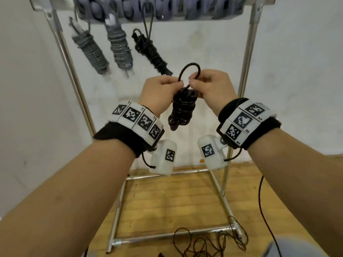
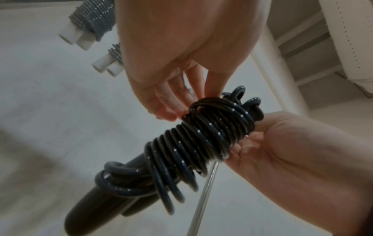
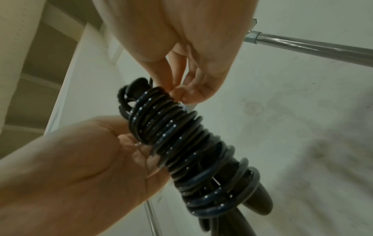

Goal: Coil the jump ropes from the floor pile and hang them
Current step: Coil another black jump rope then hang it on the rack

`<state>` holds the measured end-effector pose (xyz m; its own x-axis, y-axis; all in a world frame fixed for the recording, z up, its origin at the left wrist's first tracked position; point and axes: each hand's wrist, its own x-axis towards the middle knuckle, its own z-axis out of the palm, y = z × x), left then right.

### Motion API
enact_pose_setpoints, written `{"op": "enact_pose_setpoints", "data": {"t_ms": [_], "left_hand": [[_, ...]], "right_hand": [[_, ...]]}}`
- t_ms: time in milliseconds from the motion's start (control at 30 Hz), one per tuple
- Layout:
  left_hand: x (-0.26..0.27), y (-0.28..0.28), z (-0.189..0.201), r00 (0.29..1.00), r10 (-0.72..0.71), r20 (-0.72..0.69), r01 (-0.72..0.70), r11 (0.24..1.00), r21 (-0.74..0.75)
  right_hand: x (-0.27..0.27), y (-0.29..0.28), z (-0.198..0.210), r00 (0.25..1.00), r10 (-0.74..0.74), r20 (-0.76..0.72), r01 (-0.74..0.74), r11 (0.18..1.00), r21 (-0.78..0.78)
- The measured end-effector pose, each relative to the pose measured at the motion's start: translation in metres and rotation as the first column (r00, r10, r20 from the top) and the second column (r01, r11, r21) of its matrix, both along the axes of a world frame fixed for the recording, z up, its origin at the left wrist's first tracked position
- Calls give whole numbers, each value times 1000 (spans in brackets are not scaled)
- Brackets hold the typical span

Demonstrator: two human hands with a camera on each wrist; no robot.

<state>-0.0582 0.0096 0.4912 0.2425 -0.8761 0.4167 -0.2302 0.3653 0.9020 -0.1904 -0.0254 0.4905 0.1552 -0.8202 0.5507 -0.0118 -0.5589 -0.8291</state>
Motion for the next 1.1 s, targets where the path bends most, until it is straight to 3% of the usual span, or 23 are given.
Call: {"op": "enact_pose_setpoints", "data": {"t_ms": [333, 500, 633, 900, 1100], "left_hand": [[-1, -55, 84, 994, 105, -15, -107, 984, -144], [1, -79, 115, 978, 209, -26, -209, 945, -253], [3, -90, 140, 968, 251, -17, -245, 928, -279], [9, -103, 151, 940, 338, 48, -322, 924, -207], [12, -104, 155, 926, 360, 110, -336, 922, -193]], "right_hand": [[10, -51, 94, 979, -188, 81, 194, 979, -68], [14, -72, 129, 979, -189, 82, 198, 973, -122], [21, -82, 155, 985, -109, 132, 119, 990, -73], [27, -101, 161, 981, -186, -54, 183, 982, -54], [31, -103, 165, 975, -199, -97, 195, 979, -55]]}}
